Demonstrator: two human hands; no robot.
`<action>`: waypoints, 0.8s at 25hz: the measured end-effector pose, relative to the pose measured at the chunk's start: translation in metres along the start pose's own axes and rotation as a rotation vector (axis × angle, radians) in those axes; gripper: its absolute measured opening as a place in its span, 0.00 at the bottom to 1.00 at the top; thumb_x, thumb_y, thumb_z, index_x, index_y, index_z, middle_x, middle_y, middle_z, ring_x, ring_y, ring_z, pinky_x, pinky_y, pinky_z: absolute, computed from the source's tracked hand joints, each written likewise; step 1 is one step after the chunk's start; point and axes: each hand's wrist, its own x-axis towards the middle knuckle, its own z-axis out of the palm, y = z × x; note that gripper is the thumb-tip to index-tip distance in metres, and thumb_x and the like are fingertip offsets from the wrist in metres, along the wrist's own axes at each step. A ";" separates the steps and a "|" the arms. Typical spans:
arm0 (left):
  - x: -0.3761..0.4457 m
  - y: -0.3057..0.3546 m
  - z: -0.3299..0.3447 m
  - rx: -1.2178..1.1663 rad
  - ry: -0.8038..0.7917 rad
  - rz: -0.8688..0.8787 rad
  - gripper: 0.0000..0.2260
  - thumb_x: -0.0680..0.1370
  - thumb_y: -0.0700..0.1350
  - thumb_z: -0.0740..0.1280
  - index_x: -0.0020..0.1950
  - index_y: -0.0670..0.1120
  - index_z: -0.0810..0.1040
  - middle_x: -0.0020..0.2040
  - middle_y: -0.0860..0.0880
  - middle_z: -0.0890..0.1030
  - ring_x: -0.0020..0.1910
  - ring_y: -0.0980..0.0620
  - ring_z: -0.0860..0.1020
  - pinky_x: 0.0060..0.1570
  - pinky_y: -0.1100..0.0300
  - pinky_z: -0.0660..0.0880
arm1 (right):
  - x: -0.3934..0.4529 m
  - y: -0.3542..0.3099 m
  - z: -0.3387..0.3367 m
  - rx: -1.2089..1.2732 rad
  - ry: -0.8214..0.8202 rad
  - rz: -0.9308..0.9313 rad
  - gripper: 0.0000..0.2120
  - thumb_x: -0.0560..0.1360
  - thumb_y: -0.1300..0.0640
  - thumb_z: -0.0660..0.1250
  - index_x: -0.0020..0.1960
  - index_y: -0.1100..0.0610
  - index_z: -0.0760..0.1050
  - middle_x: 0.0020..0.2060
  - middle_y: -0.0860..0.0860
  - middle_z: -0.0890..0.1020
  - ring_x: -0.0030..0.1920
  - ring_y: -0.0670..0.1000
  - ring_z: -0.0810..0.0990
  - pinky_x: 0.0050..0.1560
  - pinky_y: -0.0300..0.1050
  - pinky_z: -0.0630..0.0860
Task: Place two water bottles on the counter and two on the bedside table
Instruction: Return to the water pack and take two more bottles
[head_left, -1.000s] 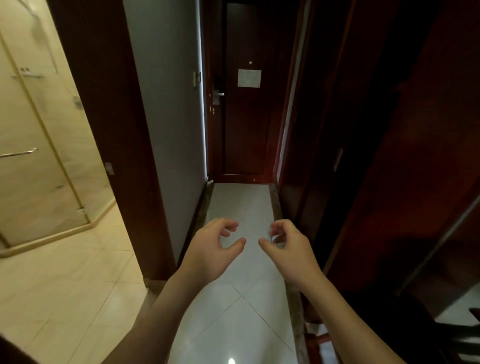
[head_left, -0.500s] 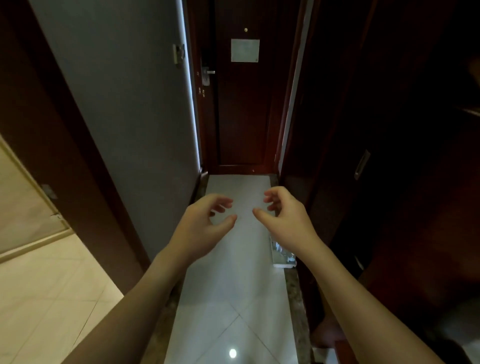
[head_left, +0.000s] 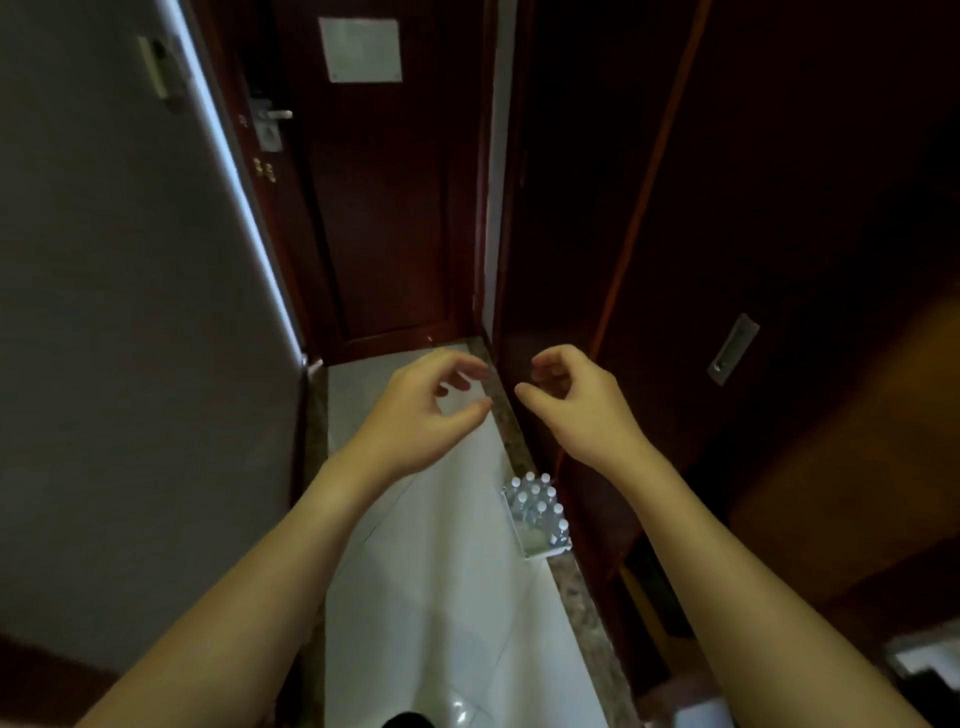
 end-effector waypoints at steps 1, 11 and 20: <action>0.020 -0.010 0.005 -0.003 -0.034 0.011 0.13 0.74 0.44 0.73 0.58 0.49 0.80 0.52 0.57 0.81 0.51 0.60 0.78 0.50 0.68 0.73 | 0.014 0.006 0.002 0.007 0.013 0.023 0.17 0.74 0.53 0.74 0.60 0.55 0.78 0.52 0.47 0.82 0.52 0.46 0.80 0.49 0.32 0.72; 0.162 -0.131 0.127 -0.083 -0.248 -0.171 0.13 0.74 0.48 0.72 0.58 0.56 0.77 0.54 0.61 0.78 0.52 0.62 0.78 0.51 0.65 0.75 | 0.163 0.162 0.016 0.170 0.096 0.248 0.13 0.73 0.57 0.75 0.56 0.54 0.78 0.47 0.46 0.82 0.47 0.47 0.82 0.49 0.39 0.77; 0.209 -0.387 0.359 -0.118 -0.436 -0.454 0.17 0.72 0.46 0.76 0.58 0.56 0.76 0.54 0.62 0.77 0.53 0.61 0.78 0.46 0.74 0.71 | 0.257 0.480 0.133 0.081 0.054 0.592 0.11 0.75 0.58 0.73 0.57 0.56 0.79 0.50 0.54 0.84 0.51 0.55 0.83 0.44 0.33 0.75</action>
